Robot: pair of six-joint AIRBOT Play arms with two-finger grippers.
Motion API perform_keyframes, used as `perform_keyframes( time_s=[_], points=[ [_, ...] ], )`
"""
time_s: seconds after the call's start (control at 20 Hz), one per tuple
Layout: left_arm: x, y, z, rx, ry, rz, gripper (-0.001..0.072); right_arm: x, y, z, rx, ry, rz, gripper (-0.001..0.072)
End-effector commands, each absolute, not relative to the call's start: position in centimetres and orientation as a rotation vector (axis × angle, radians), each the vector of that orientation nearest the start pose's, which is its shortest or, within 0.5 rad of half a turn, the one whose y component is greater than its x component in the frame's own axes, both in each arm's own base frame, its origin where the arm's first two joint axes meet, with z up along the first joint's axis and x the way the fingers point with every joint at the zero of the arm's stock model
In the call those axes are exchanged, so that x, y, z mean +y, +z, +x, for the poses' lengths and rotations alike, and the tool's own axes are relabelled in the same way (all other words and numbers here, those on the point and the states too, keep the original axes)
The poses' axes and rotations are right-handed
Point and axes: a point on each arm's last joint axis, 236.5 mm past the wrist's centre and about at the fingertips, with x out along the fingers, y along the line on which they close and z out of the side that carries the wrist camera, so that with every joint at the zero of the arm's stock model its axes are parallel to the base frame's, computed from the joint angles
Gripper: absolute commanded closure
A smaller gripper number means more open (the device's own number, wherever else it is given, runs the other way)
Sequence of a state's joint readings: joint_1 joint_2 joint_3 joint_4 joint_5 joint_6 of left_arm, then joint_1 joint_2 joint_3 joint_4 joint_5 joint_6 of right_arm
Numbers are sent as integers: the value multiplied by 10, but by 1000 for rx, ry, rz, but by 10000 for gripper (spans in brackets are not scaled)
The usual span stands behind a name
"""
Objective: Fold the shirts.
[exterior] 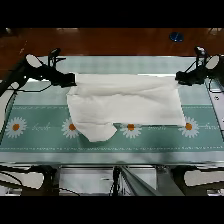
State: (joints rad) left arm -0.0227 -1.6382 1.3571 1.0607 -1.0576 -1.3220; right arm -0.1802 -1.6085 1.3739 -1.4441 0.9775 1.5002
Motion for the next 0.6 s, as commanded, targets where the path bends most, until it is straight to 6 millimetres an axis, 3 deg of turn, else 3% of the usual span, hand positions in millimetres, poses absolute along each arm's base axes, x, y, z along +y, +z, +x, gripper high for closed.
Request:
perform_keyframes(
  time_s=[0.0, 0.1, 0.15, 0.2, 0.25, 0.3, 0.4, 0.45, 0.55],
  points=[
    [-110, -59, 436, 1381, -393, -311, 666, -61, -52, 460, 1269, -61, 169, 686],
    [-112, -70, 428, 1430, -399, -319, 634, -53, -50, 465, 1245, -46, 210, 677],
    [-111, -71, 425, 1445, -401, -320, 519, -51, -49, 465, 1244, -41, 218, 582],
    [-107, -66, 424, 1453, -401, -329, 326, -51, -44, 463, 1246, -31, 204, 479],
    [-98, -57, 422, 1467, -406, -333, 230, -55, -36, 459, 1244, -20, 164, 453],
    [-87, -41, 418, 1472, -428, -327, 231, -66, -22, 452, 1240, -19, 96, 450],
    [-60, -9, 407, 1456, -424, -340, 231, -95, 9, 427, 1256, -83, 19, 227],
    [-48, 1, 397, 1443, -396, -371, 231, -105, 21, 414, 1261, -115, 69, 154],
    [-46, 9, 369, 1438, -381, -455, 231, -117, 27, 385, 1291, -132, 175, 152]
  ],
)
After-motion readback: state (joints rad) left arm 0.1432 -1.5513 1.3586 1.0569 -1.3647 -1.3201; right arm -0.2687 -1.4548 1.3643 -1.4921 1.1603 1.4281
